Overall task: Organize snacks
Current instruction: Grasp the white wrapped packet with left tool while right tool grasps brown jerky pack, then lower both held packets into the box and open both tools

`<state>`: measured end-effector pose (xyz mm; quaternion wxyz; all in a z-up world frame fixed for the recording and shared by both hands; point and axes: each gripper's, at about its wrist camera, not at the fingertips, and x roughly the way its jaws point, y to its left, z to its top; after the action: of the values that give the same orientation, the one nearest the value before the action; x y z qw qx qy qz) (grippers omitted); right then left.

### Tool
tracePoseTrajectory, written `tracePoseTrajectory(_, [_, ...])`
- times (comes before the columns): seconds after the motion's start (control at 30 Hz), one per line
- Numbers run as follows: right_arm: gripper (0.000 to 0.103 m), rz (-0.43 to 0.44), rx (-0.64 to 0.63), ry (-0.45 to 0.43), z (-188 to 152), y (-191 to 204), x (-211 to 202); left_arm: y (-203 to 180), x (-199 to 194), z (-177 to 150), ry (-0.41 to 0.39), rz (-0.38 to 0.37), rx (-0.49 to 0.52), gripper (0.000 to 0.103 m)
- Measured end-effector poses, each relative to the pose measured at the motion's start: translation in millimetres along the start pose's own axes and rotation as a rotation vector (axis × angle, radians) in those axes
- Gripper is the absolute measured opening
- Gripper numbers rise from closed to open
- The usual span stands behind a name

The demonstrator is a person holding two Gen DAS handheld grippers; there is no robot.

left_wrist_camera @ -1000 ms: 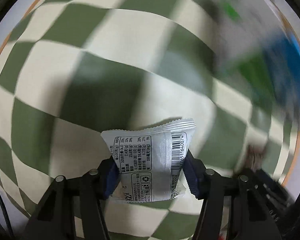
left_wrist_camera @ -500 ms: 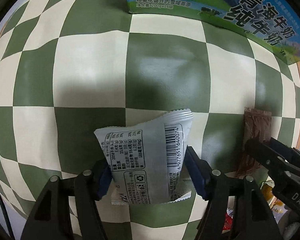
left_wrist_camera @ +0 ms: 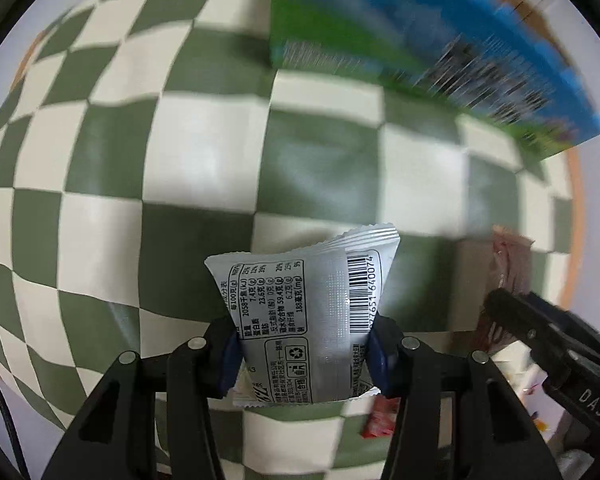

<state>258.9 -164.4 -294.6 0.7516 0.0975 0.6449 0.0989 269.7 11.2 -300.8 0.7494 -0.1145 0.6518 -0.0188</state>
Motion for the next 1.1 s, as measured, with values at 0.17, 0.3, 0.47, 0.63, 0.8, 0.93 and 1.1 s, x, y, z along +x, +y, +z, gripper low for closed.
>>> tracePoseTrajectory(0.17, [0.058,0.087,-0.025,-0.087,13,-4,-68,-36,-77,22,-0.127,-0.11,0.046,0.048])
tracePoseTrajectory(0.3, [0.058,0.129,-0.048,-0.183,51,-9,-127,-54,-118,76,-0.16,-0.185,0.085,0.048])
tracePoseTrajectory(0.47, [0.058,0.11,-0.083,-0.267,120,-6,-160,-79,-117,149,-0.123,-0.206,0.118,0.048])
tracePoseTrajectory(0.63, [0.058,0.083,-0.08,-0.254,185,-5,-148,-78,-79,210,-0.005,-0.199,0.086,0.048])
tracePoseTrajectory(0.8, [0.058,0.058,-0.068,-0.219,220,-16,-133,-79,-41,236,0.061,-0.179,0.078,0.048])
tracePoseTrajectory(0.93, [0.058,0.038,-0.073,-0.197,235,-21,-119,-85,-15,241,0.124,-0.188,0.081,0.049])
tracePoseTrajectory(1.1, [0.058,-0.01,-0.077,-0.181,250,-31,-107,-82,-3,249,0.127,-0.182,0.047,0.082])
